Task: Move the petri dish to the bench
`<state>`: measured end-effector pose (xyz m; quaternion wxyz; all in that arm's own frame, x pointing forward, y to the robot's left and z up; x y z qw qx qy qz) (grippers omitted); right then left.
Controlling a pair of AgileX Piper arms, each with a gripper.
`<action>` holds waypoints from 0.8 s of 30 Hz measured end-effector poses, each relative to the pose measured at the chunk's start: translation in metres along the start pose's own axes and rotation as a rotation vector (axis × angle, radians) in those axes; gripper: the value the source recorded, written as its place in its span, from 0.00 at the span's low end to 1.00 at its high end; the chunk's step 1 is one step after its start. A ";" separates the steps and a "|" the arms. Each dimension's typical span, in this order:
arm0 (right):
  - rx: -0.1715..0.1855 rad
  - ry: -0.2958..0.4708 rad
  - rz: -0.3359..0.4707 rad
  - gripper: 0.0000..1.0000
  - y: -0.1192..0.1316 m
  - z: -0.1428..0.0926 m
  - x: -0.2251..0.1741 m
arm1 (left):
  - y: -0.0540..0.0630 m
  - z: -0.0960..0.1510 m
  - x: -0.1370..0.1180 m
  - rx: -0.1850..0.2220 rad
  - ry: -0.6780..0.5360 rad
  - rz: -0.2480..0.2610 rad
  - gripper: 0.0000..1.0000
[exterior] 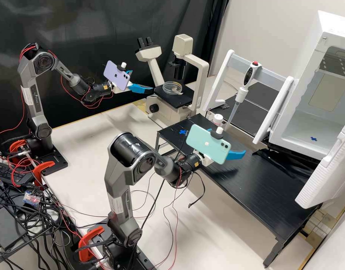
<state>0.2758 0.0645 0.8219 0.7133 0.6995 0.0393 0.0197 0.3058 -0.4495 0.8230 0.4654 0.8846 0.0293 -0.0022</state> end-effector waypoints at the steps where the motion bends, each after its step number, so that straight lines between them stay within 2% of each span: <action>1: -0.005 0.024 -0.008 1.00 -0.003 -0.007 -0.001 | 0.000 0.000 0.000 0.000 0.000 0.000 1.00; 4: -0.021 0.080 -0.022 1.00 -0.011 -0.027 -0.005 | 0.000 0.000 0.000 0.000 0.000 0.000 1.00; 9: -0.097 0.166 -0.034 1.00 -0.030 -0.067 0.001 | 0.000 0.000 0.000 0.000 0.000 0.000 1.00; 15: -0.159 0.262 -0.071 1.00 -0.059 -0.112 0.016 | 0.000 0.000 0.000 0.000 -0.001 0.004 1.00; 18: -0.175 0.296 -0.101 1.00 -0.075 -0.132 0.026 | 0.000 0.000 0.000 0.000 -0.001 0.004 1.00; 24: -0.141 0.322 -0.182 1.00 -0.102 -0.163 0.046 | 0.000 0.000 0.000 0.000 -0.001 0.004 1.00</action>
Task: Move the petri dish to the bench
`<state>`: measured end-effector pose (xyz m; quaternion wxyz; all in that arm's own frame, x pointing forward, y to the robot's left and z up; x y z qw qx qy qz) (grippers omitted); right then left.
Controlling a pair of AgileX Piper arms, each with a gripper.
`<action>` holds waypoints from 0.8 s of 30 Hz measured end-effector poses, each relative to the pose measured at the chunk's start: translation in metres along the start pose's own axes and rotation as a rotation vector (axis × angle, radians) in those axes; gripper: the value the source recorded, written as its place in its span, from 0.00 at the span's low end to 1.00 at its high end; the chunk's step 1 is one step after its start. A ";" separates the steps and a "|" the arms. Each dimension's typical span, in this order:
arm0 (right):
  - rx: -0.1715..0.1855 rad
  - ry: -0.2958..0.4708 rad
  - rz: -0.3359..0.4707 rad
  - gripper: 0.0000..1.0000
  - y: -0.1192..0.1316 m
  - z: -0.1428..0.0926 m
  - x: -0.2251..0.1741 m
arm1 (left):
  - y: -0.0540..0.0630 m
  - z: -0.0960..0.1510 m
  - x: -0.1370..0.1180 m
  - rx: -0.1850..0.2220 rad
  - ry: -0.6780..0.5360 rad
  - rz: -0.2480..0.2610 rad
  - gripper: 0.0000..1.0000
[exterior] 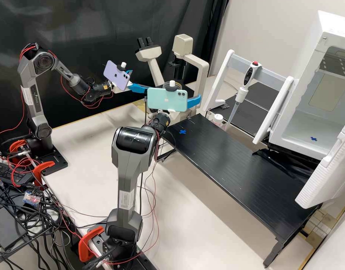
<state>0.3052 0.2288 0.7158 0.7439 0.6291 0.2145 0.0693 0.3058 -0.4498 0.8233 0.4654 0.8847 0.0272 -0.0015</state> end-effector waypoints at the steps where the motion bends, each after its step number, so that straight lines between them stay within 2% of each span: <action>1: 0.004 0.000 -0.007 1.00 -0.002 -0.002 0.004 | 0.000 0.000 0.000 0.000 0.000 0.000 1.00; 6: 0.051 -0.004 -0.067 1.00 -0.018 -0.016 0.032 | 0.000 0.000 0.000 0.000 0.000 0.000 1.00; 10: 0.106 -0.037 -0.107 1.00 -0.029 -0.019 0.051 | 0.000 0.000 0.000 0.000 0.000 0.000 1.00; 14: 0.143 -0.076 -0.110 1.00 -0.036 -0.022 0.073 | 0.000 0.000 0.000 0.000 0.000 0.000 1.00; 24: 0.163 -0.099 -0.141 1.00 -0.063 -0.035 0.108 | 0.000 0.000 0.000 0.000 0.000 0.000 1.00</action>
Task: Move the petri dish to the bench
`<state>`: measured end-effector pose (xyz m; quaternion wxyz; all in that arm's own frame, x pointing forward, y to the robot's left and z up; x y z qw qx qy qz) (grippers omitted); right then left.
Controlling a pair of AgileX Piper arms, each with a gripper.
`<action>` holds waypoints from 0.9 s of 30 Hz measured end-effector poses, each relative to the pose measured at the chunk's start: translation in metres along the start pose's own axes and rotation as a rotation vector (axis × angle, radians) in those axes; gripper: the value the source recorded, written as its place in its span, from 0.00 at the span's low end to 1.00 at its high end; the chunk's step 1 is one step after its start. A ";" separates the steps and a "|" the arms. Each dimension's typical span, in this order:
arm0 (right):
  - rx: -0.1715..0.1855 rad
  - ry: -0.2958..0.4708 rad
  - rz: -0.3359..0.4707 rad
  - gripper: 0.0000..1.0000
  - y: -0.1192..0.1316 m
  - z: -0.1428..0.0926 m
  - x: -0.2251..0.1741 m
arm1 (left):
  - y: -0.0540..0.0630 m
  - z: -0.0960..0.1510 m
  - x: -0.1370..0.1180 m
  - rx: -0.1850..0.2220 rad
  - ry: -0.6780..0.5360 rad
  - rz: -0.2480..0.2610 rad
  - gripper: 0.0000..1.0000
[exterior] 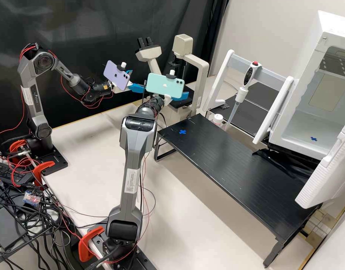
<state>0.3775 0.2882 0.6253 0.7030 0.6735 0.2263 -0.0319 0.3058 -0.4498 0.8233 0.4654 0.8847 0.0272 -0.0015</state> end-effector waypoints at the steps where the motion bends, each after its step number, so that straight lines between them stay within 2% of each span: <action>1: -0.001 -0.010 -0.002 1.00 -0.004 0.000 0.004 | 0.000 0.000 0.000 0.000 0.000 0.000 1.00; 7: 0.010 -0.053 -0.003 1.00 -0.024 -0.003 0.024 | 0.000 0.000 0.000 -0.003 0.003 0.001 1.00; 12: -0.021 -0.078 0.010 1.00 -0.030 -0.003 0.039 | 0.000 0.000 0.000 -0.003 0.003 0.001 1.00; 20: -0.051 -0.110 0.008 1.00 -0.035 -0.001 0.052 | 0.000 0.000 0.000 -0.001 0.001 0.000 1.00; 21: -0.053 -0.113 0.009 0.00 -0.035 -0.001 0.052 | 0.000 0.000 0.000 -0.001 0.001 0.000 1.00; 27: -0.062 -0.128 -0.015 0.00 -0.040 0.003 0.053 | 0.000 0.000 0.000 -0.001 0.001 0.000 1.00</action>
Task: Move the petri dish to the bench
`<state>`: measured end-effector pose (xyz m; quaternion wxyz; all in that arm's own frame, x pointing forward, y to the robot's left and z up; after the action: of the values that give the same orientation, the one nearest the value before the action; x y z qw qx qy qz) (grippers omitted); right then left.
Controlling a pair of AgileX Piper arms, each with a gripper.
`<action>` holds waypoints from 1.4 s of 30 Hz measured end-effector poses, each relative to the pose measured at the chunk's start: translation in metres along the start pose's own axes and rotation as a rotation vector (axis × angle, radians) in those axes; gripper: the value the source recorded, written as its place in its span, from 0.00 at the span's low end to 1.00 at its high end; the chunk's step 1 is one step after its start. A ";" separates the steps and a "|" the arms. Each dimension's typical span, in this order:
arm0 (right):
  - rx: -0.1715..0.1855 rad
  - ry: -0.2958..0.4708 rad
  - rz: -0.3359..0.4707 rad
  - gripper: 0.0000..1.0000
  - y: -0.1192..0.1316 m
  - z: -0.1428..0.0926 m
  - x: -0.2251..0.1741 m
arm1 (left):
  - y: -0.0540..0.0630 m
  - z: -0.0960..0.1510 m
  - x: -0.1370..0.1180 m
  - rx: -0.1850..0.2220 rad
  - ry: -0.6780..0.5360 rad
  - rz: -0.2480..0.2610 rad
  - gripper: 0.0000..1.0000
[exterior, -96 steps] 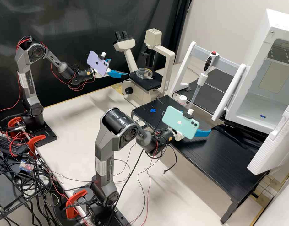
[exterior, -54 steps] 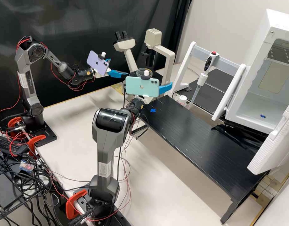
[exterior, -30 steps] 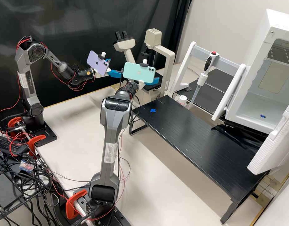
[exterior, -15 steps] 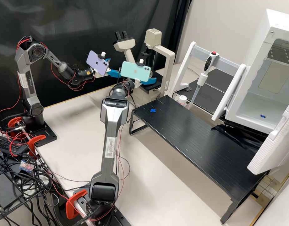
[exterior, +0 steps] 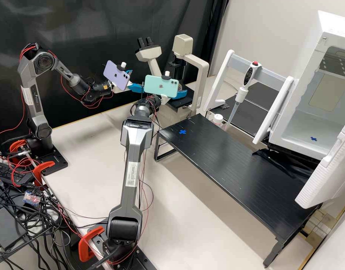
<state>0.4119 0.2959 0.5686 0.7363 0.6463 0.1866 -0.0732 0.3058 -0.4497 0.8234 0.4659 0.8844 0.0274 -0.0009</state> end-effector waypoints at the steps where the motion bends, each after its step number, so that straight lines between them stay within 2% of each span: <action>1: 0.000 0.000 -0.003 0.00 0.000 0.000 0.000 | 0.000 0.000 0.000 0.000 0.000 0.000 1.00; 10: -0.005 -0.004 -0.031 0.00 -0.004 0.003 -0.002 | 0.000 0.000 0.000 0.000 0.000 0.000 1.00; 14: -0.027 0.002 -0.046 0.00 -0.007 0.005 -0.003 | 0.000 0.000 0.000 0.000 0.000 0.000 1.00; 18: -0.033 0.011 -0.055 0.00 -0.008 0.005 -0.005 | 0.000 0.000 0.000 0.000 0.000 0.000 1.00; 21: -0.018 0.011 -0.056 0.00 -0.008 0.005 -0.006 | 0.000 0.000 0.000 0.000 0.000 0.000 1.00; 28: -0.010 0.018 -0.078 0.00 -0.009 0.007 -0.007 | 0.000 0.000 0.000 0.000 0.003 0.000 1.00; 29: -0.011 0.018 -0.078 1.00 -0.009 0.007 -0.007 | 0.000 0.000 0.000 -0.001 0.003 0.000 1.00; 39: -0.012 0.008 -0.080 1.00 -0.008 0.012 -0.006 | 0.000 0.000 0.000 0.007 0.000 0.000 1.00; 42: 0.009 0.013 -0.080 1.00 -0.003 0.013 -0.009 | 0.000 0.001 0.000 0.011 -0.006 -0.001 1.00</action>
<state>0.4052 0.2817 0.5703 0.7287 0.6421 0.2167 -0.0991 0.3058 -0.4501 0.8230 0.4609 0.8871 0.0265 -0.0040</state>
